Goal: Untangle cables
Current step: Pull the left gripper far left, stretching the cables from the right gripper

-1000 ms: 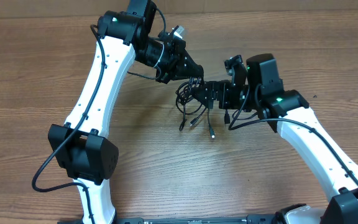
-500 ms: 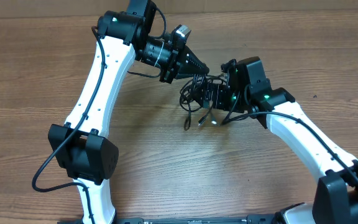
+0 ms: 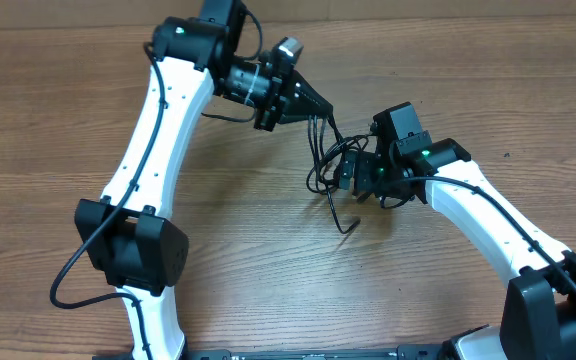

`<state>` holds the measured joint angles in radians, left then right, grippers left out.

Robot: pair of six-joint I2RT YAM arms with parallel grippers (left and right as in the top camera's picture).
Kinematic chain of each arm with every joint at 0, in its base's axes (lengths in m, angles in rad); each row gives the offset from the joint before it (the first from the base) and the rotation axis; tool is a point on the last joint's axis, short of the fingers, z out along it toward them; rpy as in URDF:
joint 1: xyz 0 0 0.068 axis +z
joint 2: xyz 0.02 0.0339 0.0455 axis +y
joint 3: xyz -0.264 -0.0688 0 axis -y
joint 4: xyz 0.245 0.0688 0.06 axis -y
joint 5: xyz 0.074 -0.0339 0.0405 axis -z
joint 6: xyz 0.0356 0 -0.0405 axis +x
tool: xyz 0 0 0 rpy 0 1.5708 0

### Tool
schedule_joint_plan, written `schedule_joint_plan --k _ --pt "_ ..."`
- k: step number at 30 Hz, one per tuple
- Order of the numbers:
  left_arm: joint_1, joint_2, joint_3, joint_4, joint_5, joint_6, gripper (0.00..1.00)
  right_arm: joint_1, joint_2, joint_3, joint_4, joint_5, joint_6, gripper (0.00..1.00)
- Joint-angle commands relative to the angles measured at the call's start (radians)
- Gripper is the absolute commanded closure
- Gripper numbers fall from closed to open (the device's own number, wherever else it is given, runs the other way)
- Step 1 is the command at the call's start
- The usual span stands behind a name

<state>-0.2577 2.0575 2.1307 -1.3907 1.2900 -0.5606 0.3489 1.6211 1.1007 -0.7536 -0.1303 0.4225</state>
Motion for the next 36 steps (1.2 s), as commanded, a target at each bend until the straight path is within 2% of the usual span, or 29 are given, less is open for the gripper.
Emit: schedule_joint_plan --k 1,11,20,36 --pt "0.069 -0.037 0.032 0.014 0.125 0.0 0.96 0.002 0.023 -0.002 -0.022 0.134 -0.004 0.0" --pt "0.207 -0.037 0.032 0.014 0.214 0.0 0.96 -0.056 0.023 -0.002 -0.033 0.14 -0.004 0.0" --pt "0.318 -0.037 0.032 0.015 0.211 0.007 0.96 -0.12 0.023 -0.002 -0.06 0.14 -0.008 0.0" --pt "0.455 -0.037 0.032 0.063 0.211 0.007 0.96 -0.126 0.023 -0.002 -0.061 0.156 -0.008 0.0"
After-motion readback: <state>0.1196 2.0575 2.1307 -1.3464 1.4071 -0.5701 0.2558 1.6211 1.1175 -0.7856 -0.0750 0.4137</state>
